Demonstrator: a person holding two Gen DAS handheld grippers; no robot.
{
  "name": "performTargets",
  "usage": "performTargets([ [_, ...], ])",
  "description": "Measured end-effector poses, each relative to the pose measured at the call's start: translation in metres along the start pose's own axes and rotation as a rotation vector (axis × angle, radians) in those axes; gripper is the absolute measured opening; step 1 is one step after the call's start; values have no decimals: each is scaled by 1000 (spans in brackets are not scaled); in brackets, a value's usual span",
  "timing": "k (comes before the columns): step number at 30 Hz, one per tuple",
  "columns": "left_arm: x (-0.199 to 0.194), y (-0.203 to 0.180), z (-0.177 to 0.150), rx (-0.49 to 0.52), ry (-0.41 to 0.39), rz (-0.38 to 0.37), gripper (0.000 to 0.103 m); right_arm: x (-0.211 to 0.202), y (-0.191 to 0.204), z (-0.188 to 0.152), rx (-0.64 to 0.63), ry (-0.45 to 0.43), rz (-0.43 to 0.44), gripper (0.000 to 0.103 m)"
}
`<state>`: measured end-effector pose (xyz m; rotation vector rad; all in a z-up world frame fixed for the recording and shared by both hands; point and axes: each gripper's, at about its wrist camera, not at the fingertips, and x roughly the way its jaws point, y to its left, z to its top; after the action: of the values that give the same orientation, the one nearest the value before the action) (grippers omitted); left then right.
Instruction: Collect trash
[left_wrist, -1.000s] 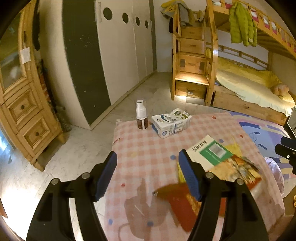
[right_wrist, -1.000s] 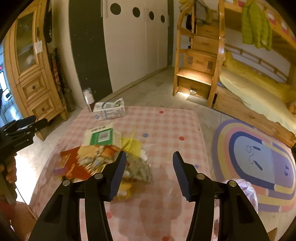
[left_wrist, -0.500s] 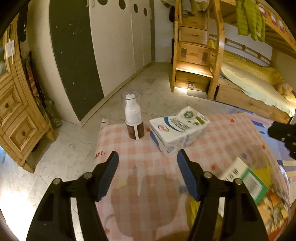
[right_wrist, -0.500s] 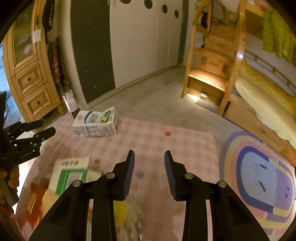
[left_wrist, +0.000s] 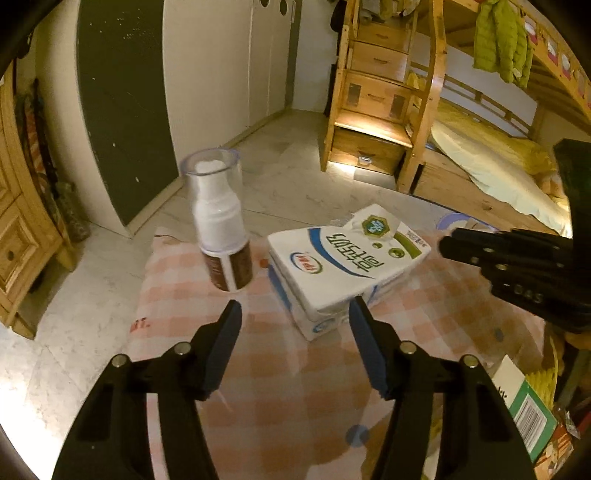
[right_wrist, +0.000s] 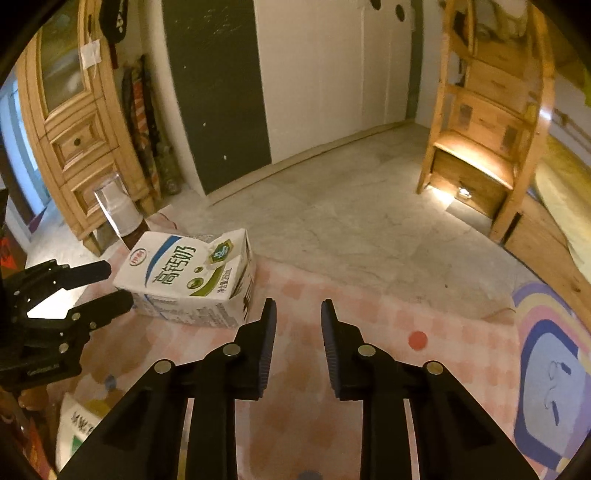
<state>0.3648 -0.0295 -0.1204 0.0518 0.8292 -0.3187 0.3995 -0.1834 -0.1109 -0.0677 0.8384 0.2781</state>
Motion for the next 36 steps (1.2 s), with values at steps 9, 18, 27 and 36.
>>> performTargets([
  [9,0,-25,-6,99,2,-107,56,12,5,6,-60,15,71,15],
  [18,-40,-47,-28,253,40,-263,48,-13,-14,-10,-11,38,76,7],
  [27,-33,-36,-21,168,-5,-107,96,-71,-33,-37,79,3,-36,23],
  [36,2,-31,-9,112,73,-143,96,-68,-46,-52,147,34,-15,25],
])
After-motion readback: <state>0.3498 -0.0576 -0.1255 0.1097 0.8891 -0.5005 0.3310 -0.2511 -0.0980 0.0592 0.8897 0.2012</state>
